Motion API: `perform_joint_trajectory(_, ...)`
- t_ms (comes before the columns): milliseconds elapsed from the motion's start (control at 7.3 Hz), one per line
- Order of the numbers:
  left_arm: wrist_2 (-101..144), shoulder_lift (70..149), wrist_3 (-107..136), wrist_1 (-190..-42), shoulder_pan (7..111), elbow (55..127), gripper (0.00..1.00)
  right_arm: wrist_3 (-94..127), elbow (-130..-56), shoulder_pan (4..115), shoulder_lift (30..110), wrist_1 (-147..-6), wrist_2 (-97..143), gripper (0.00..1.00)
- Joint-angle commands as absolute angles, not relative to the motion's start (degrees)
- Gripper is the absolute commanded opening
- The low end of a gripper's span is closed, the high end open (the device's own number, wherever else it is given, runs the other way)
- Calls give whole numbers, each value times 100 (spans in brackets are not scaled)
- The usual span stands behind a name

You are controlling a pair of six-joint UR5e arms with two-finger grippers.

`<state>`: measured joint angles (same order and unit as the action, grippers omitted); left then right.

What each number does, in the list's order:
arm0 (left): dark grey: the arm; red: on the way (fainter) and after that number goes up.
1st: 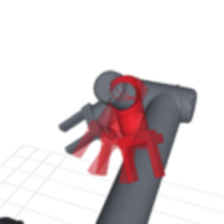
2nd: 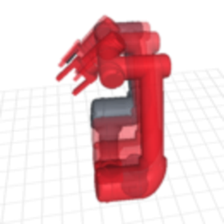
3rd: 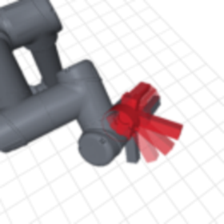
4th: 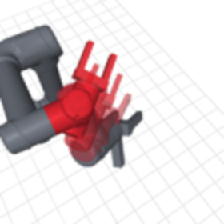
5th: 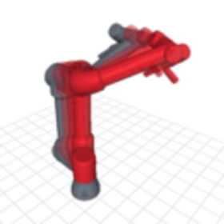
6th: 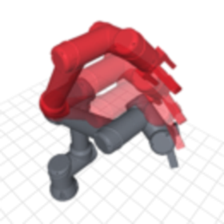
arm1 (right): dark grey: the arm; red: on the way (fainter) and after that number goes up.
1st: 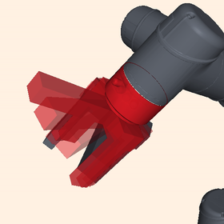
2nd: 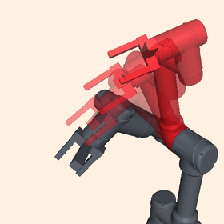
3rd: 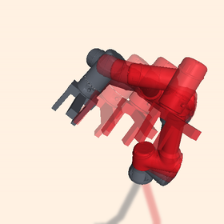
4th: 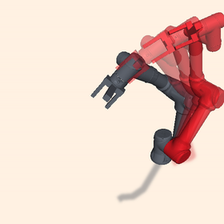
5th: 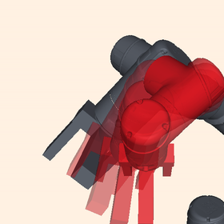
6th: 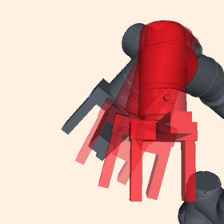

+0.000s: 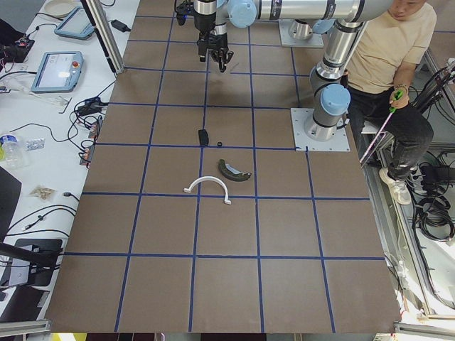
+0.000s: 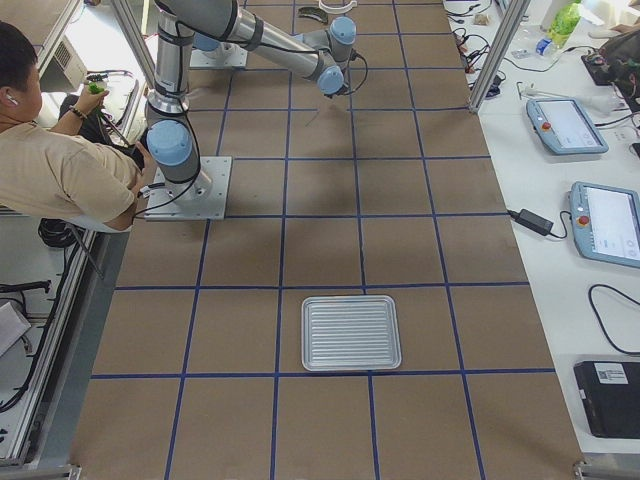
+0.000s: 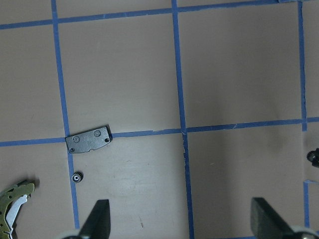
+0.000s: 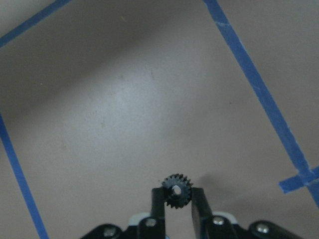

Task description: Place bearing gear from tray to pile

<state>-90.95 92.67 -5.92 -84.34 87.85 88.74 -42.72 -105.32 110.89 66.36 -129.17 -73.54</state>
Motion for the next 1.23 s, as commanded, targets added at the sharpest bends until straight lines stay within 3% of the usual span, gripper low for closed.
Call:
perform_joint_trajectory(0, -9097, 9255, -598, -8429, 8789, 8938, 100, -4210, -10547, 11153, 6618, -13156, -7356, 83)
perform_joint_trajectory(137, -9088, 9229, -589, -8429, 8780, 8956, 100, -4210, -10529, 11145, 6627, -13157, -7356, 91)
perform_joint_trajectory(411, -9079, 9220, -589, -8429, 8780, 8956, 100, -4210, -10511, 10953, 6697, -13105, -7505, 91)
perform_joint_trajectory(685, -9053, 9429, -467, -8420, 8902, 9113, 100, -4192, -10503, 10034, 6985, -12765, -7813, 100)
perform_joint_trajectory(1096, -9062, 9798, 1479, -6730, 10244, 10515, 100, -3373, -10118, 8818, 7873, -10808, -8260, 100)
